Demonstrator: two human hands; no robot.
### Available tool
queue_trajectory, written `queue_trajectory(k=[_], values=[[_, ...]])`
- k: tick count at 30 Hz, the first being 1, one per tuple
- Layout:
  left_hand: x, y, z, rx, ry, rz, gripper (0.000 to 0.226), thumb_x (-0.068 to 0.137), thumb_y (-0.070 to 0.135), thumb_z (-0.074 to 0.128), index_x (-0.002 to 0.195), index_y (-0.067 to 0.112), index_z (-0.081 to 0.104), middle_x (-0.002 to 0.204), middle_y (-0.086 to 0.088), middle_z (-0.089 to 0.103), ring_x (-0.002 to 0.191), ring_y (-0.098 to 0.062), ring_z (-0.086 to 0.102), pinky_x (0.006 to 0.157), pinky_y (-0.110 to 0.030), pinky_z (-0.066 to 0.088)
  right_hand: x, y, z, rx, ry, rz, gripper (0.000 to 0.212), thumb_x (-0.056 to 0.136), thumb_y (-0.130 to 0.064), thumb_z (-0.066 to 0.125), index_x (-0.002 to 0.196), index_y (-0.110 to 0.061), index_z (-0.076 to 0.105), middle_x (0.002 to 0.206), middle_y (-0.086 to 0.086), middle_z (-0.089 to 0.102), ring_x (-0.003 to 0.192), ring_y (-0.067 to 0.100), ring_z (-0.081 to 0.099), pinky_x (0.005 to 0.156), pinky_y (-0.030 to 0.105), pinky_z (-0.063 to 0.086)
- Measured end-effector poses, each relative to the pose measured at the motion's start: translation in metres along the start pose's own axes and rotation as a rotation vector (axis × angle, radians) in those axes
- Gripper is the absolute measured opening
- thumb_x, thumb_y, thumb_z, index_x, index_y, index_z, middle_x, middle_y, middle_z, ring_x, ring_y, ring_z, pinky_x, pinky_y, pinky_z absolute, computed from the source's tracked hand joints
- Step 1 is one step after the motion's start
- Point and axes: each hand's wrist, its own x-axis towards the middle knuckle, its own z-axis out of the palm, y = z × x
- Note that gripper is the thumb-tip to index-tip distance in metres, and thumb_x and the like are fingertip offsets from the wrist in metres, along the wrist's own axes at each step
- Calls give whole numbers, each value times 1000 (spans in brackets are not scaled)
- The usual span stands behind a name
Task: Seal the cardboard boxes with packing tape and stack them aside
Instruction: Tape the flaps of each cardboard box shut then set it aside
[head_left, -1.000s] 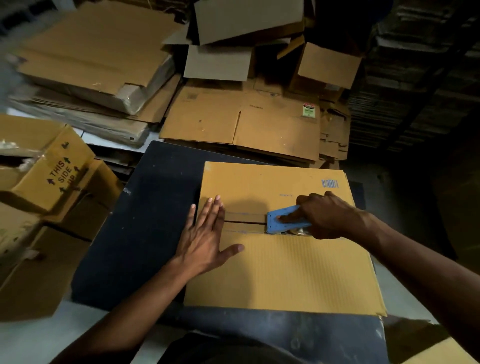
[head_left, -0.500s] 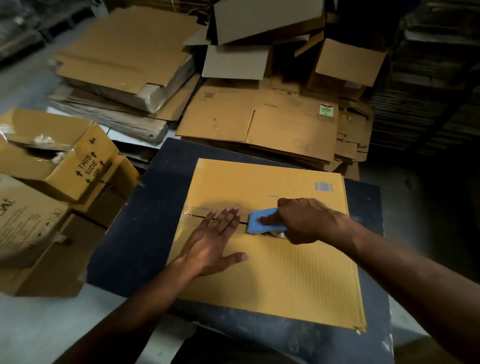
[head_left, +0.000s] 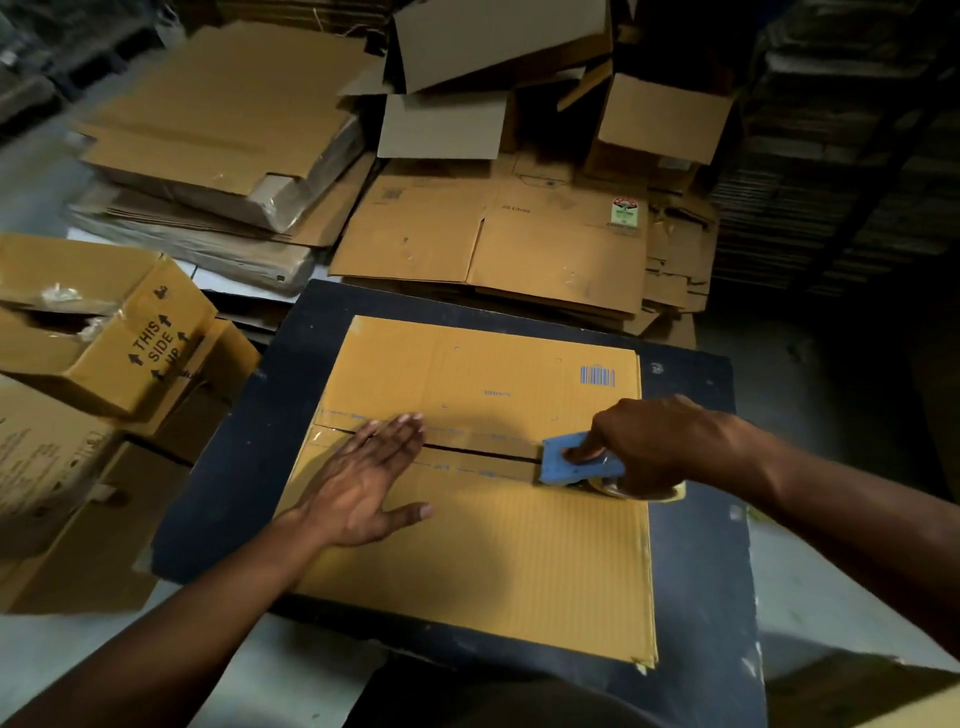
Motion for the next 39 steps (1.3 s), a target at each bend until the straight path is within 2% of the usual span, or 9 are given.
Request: queue_trajectory(k=[6, 10, 13, 18, 22, 29, 34, 36, 39], values=[[1, 18, 8, 63, 104, -48, 112, 90, 89, 33, 165, 10, 8, 173, -6, 1, 160, -23, 4, 126, -50, 6, 1, -6, 18, -58, 117, -24, 61, 96, -32, 65, 151, -47, 43, 124, -1, 58, 108, 22, 62, 85, 38, 49], [26, 86, 3, -36, 47, -58, 115, 89, 92, 25, 164, 9, 2, 172, -6, -6, 159, -25, -6, 125, -51, -6, 3, -2, 17, -48, 123, -71, 57, 97, -35, 62, 151, -45, 44, 125, -1, 59, 109, 23, 61, 89, 39, 53], [57, 142, -3, -72, -84, -4, 115, 87, 93, 15, 161, 11, -17, 166, -4, -29, 155, -20, -27, 124, -48, -22, 4, -5, 18, -61, 130, -55, 52, 96, -38, 63, 147, -39, 52, 122, 2, 61, 107, 26, 64, 88, 41, 55], [62, 149, 1, -110, -73, 26, 112, 90, 91, 14, 160, 11, -23, 167, -2, -30, 152, -13, -33, 127, -41, -14, 1, -5, 12, -74, 97, -30, 51, 95, -41, 63, 145, -36, 53, 125, 4, 63, 106, 28, 66, 85, 42, 57], [58, 144, 11, -119, 5, 48, 109, 92, 89, 19, 163, 14, -16, 170, -1, -23, 155, -11, -27, 128, -40, -8, -14, 1, 2, -39, 41, -5, 57, 93, -32, 68, 146, -39, 51, 129, 0, 64, 109, 25, 65, 75, 33, 48], [61, 148, 9, -96, -60, 31, 106, 91, 90, 19, 162, 20, -19, 166, 6, -31, 152, -9, -32, 126, -38, -12, -44, 33, 25, -27, -4, 28, 57, 94, -30, 70, 147, -39, 51, 130, -4, 63, 115, 19, 63, 87, 34, 53], [70, 177, -3, -38, 9, -63, 113, 86, 93, 9, 164, 12, -5, 168, -5, -22, 158, -22, -18, 125, -49, -9, -44, 37, 32, -11, 11, 24, 56, 96, -30, 69, 148, -34, 50, 136, 0, 62, 120, 24, 62, 94, 40, 55], [83, 207, -10, -38, -43, -12, 118, 80, 97, 4, 162, 14, -16, 163, -3, -34, 155, -21, -29, 125, -51, -14, -44, 37, 29, -14, 32, 14, 51, 96, -29, 69, 145, -27, 55, 134, 2, 65, 117, 25, 64, 92, 40, 56], [94, 242, -3, -200, -36, -51, 124, 77, 102, 17, 161, 20, -22, 163, 3, -36, 154, -15, -30, 126, -45, -14, -47, 41, 29, -6, 59, 12, 44, 96, -29, 68, 139, -21, 59, 125, 5, 68, 110, 27, 67, 91, 44, 58]])
